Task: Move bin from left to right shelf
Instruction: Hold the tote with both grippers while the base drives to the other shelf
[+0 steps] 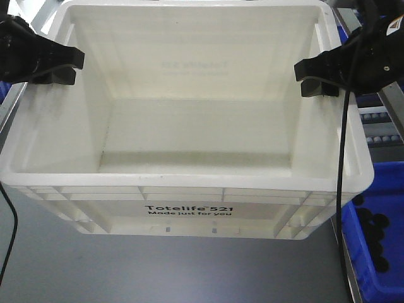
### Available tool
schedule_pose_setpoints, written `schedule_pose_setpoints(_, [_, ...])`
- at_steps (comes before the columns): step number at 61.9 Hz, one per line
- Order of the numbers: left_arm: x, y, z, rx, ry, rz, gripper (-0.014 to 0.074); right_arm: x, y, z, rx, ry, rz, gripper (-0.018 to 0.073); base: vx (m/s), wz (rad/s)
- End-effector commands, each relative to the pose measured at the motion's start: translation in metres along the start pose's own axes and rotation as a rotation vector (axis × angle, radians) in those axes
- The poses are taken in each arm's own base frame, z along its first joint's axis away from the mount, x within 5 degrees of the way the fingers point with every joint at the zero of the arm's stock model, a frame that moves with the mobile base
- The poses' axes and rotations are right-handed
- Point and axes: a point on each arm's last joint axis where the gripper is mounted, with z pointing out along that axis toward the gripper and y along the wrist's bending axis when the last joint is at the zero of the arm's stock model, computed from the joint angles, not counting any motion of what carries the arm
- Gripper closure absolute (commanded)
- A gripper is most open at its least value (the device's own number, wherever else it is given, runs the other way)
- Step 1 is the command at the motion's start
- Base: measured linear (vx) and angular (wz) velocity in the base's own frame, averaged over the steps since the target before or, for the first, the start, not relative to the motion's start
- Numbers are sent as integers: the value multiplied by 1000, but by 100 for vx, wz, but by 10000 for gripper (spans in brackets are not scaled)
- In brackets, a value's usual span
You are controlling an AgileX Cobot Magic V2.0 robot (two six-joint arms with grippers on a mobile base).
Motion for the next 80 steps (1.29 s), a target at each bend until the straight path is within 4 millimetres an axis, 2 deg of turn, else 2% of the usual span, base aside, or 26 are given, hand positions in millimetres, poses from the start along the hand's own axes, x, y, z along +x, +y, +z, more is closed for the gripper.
schedule_pose_setpoints(1, [-13, -8, -33, 27, -181, 36, 604, -13, -2, -24, 31, -157, -23, 564, 44, 0])
schedule_pose_setpoints(43, [-13, -8, -33, 27, -181, 36, 604, -14, -2, -23, 31, -155, -22, 564, 46, -12])
schedule_pose_setpoints(80, [-13, -8, -33, 27, -181, 36, 604, -14, -2, -23, 31, -155, -22, 564, 48, 5])
